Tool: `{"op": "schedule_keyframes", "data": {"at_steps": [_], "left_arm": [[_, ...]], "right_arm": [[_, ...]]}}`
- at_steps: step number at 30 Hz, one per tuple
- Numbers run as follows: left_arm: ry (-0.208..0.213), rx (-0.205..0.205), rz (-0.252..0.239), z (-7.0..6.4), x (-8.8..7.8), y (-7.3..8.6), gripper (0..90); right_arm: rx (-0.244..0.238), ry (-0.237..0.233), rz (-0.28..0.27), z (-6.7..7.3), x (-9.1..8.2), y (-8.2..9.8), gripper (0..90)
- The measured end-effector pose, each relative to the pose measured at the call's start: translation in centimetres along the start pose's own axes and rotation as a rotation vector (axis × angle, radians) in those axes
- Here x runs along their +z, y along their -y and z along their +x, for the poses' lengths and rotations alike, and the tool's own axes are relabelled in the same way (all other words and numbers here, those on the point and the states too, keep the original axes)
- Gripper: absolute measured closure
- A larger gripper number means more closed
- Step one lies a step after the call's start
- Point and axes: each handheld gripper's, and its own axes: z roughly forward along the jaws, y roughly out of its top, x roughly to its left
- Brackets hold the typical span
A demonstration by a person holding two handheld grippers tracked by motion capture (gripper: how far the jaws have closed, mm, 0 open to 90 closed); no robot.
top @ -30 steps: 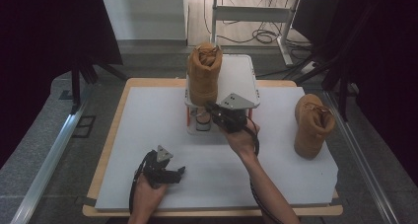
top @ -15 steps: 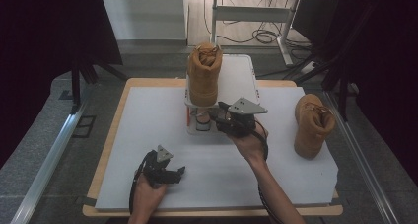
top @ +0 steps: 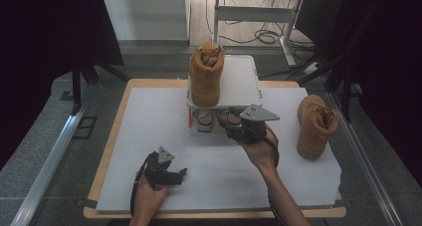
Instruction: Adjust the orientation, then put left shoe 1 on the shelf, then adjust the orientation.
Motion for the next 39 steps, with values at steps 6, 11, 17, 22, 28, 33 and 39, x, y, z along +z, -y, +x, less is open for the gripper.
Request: {"op": "schedule_keyframes", "data": {"at_steps": [6, 11, 17, 22, 28, 33, 39], "left_arm": [[-0.001, -0.004, -0.003, 0.0, 0.0, 0.0, 13.2], [-0.001, -0.004, -0.003, 0.0, 0.0, 0.0, 13.2], [-0.001, -0.004, -0.003, 0.0, 0.0, 0.0, 13.2], [-0.001, -0.004, -0.003, 0.0, 0.0, 0.0, 13.2], [0.000, -0.004, -0.003, 0.0, 0.0, 0.0, 13.1], [-0.001, -0.004, -0.003, 0.0, 0.0, 0.0, 13.2], [-0.002, -0.004, -0.004, 0.0, 0.0, 0.0, 13.2]], "right_arm": [[0.017, 0.008, 0.009, -0.5, -0.6, 0.9, 45.0], [0.020, 0.019, 0.025, -0.8, -1.1, 1.8, 45.8], [0.039, 0.034, 0.036, -1.4, -2.0, 2.9, 48.1], [0.051, 0.051, 0.051, -2.1, -2.9, 3.8, 49.2], [0.058, 0.076, 0.066, -2.8, -3.8, 4.7, 50.1], [0.081, 0.100, 0.078, -3.7, -4.8, 5.7, 54.0], [0.115, 0.121, 0.106, -4.7, -6.1, 7.0, 59.8]]}}
